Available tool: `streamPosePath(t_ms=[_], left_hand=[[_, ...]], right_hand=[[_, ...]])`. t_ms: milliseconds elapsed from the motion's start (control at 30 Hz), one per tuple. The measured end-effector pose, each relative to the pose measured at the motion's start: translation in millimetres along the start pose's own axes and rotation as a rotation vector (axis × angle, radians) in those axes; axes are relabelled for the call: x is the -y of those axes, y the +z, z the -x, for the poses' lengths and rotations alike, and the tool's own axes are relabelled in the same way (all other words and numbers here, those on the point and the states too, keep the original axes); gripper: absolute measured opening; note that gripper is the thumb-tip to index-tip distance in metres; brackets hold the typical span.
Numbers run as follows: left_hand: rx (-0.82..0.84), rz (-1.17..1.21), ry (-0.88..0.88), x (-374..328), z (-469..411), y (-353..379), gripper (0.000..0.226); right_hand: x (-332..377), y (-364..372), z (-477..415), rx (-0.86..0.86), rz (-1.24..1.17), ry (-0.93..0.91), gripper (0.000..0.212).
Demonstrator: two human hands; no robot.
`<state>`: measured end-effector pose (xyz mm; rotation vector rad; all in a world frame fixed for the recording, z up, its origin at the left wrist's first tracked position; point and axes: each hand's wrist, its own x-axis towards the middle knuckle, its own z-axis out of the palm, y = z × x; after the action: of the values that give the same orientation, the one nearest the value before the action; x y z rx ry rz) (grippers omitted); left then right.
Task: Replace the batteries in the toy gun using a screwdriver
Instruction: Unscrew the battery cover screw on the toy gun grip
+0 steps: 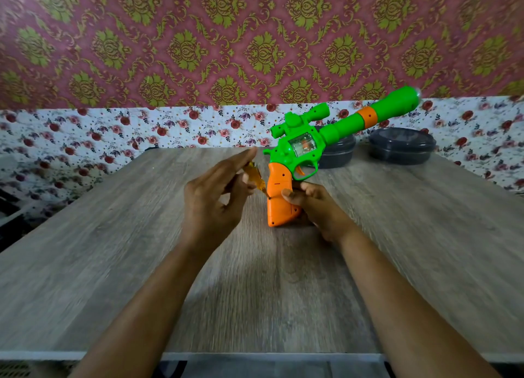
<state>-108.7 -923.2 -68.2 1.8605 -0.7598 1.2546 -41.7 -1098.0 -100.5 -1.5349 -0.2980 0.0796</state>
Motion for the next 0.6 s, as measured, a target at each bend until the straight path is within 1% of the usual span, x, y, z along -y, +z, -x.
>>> streamPosePath(t_ms=[67,167,333,400,500,600], left_hand=[[-0.028,-0.020,-0.009,2.4,-0.7,-2.0,0.030],[-0.070,0.009,-0.083,1.3,-3.6,-5.6,0.024],[-0.088,0.108,-0.129,-2.0,-1.3,-2.3,0.030],[-0.071,0.057,-0.096,-1.8,-1.3,-1.5,0.027],[-0.016,-0.016,0.003,0.5,-1.9,-1.3,0.016],[0.014,0.040,0.008,1.9,-3.3,-3.5,0.024]], right_hand=[[-1.1,-0.7,-1.1,0.004,0.005,-0.006,0.022],[-1.7,-1.9,-0.7,0.009,0.013,-0.012,0.025],[-2.1,-2.3,-1.0,0.000,0.013,-0.013,0.026],[-2.8,-2.4,-2.1,-0.007,0.020,-0.002,0.026],[-3.6,-2.9,-2.8,-0.003,0.021,0.001,0.026],[-3.2,-2.7,-3.2,-0.002,0.018,-0.004,0.025]])
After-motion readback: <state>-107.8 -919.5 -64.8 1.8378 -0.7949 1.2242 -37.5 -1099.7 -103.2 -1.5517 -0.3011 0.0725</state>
